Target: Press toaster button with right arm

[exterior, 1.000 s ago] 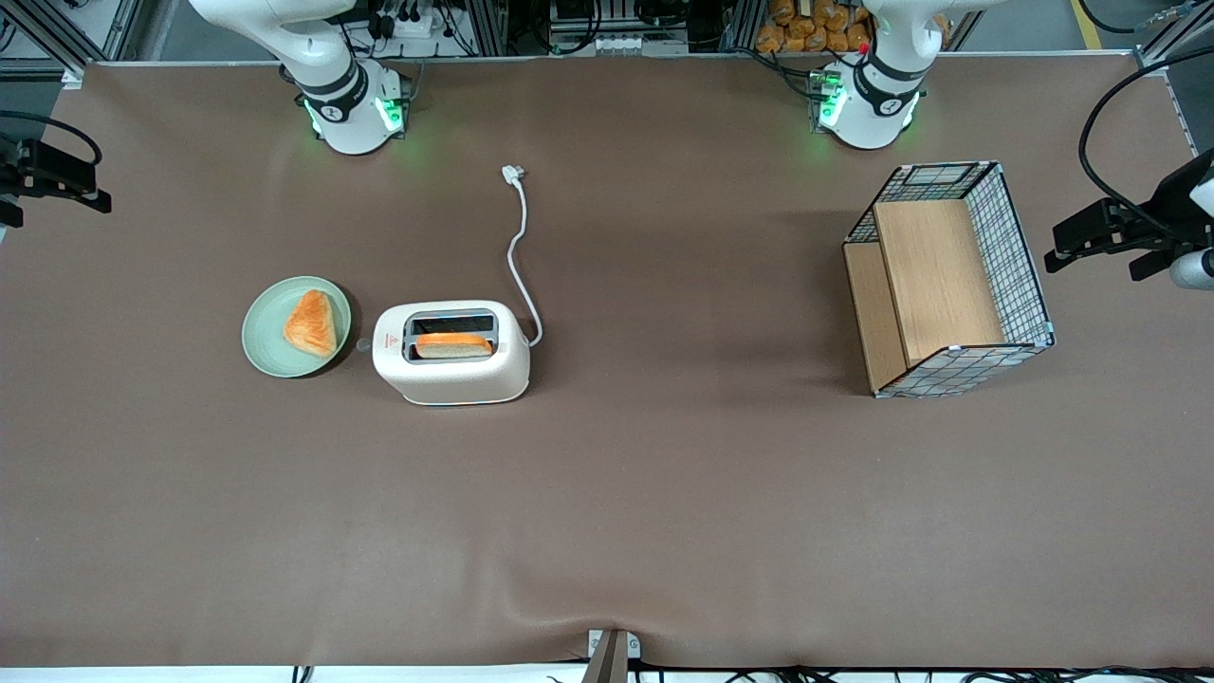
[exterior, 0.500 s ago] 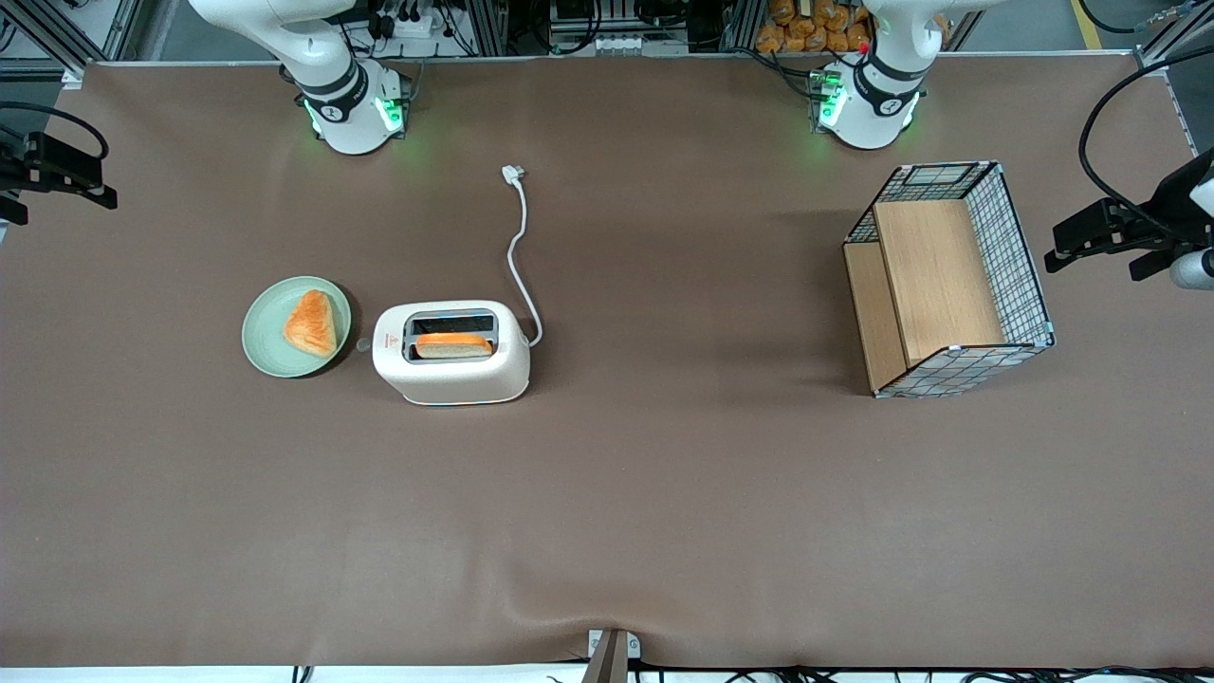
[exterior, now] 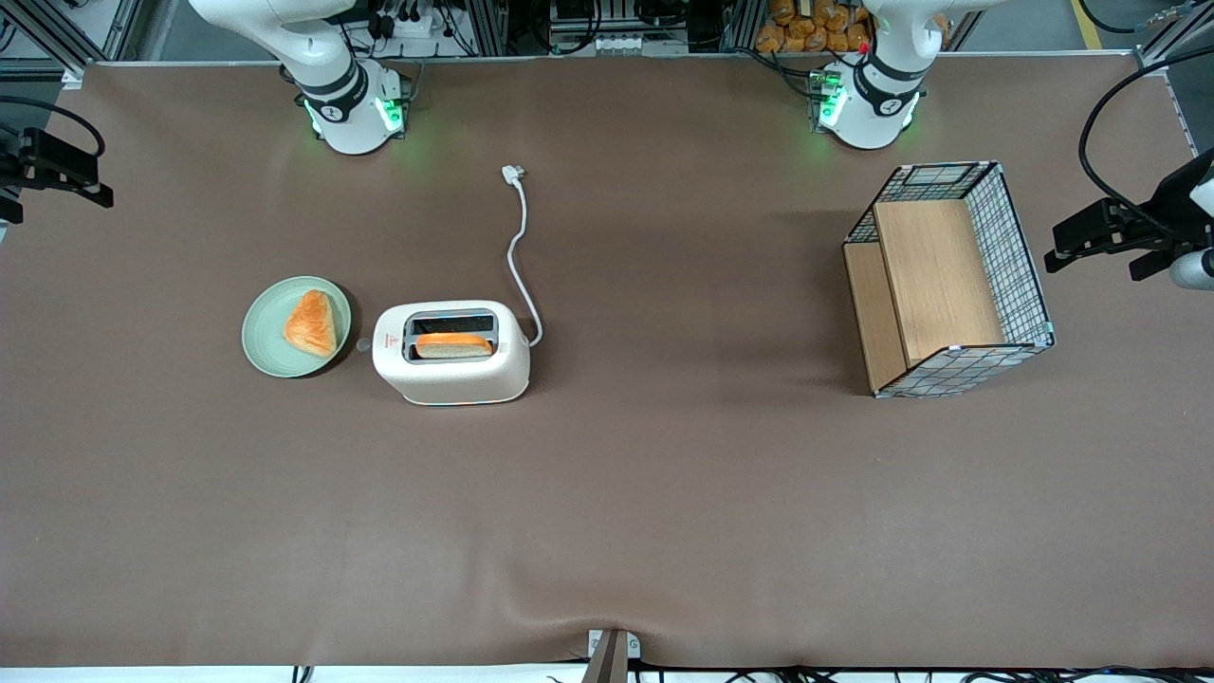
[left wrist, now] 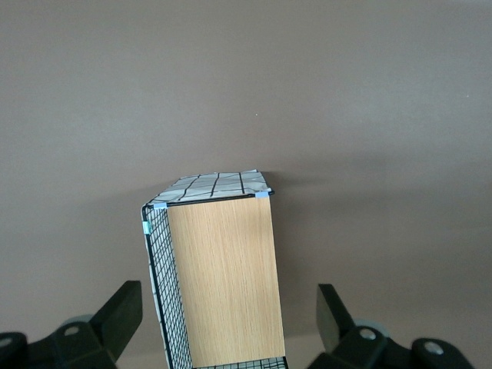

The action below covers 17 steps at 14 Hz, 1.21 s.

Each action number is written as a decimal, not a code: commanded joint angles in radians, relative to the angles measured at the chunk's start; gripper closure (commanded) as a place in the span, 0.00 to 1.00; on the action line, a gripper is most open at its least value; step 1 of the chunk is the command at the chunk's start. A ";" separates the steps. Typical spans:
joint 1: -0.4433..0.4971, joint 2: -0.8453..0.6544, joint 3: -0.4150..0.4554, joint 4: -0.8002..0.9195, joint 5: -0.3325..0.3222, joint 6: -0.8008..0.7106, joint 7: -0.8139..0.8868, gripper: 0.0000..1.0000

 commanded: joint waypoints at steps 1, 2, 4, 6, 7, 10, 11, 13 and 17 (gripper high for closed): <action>0.012 -0.018 -0.001 0.001 -0.011 0.006 0.017 0.00; 0.013 -0.018 -0.001 0.001 -0.013 0.006 0.017 0.00; 0.013 -0.018 -0.001 0.003 -0.014 0.005 0.017 0.00; 0.013 -0.013 -0.001 0.010 -0.016 0.008 0.017 0.00; 0.013 -0.010 0.000 0.024 -0.016 0.014 0.017 0.00; 0.013 -0.010 0.000 0.023 -0.008 0.088 0.019 0.00; 0.015 -0.010 0.000 0.023 -0.008 0.097 0.019 0.00; 0.016 -0.010 0.000 0.021 -0.007 0.102 0.041 0.00; 0.041 -0.009 -0.001 0.020 -0.010 0.102 0.131 0.00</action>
